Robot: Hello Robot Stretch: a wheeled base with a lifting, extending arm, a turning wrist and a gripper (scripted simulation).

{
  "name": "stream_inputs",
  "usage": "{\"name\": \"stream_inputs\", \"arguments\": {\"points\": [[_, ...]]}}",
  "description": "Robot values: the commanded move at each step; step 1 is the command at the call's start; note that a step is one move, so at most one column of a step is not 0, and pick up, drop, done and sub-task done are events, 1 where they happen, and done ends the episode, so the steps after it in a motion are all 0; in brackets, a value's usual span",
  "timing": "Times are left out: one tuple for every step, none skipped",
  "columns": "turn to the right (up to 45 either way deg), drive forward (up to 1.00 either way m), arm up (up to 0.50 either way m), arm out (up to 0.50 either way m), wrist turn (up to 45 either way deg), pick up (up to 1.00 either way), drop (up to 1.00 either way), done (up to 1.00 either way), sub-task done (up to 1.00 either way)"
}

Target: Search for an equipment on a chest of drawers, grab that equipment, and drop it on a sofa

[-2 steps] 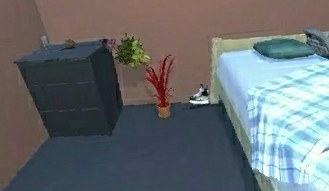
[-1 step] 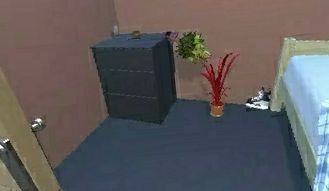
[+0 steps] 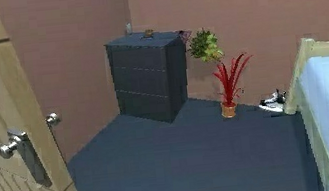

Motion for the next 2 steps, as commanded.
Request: {"name": "stream_inputs", "arguments": {"points": [[0.0, 0.10, 0.00, 0.00, 0.0, 0.00, 0.00, 0.00, 0.00], [21.0, 0.00, 0.00, 0.00, 0.0, 0.00, 0.00, 0.00, 0.00]]}}
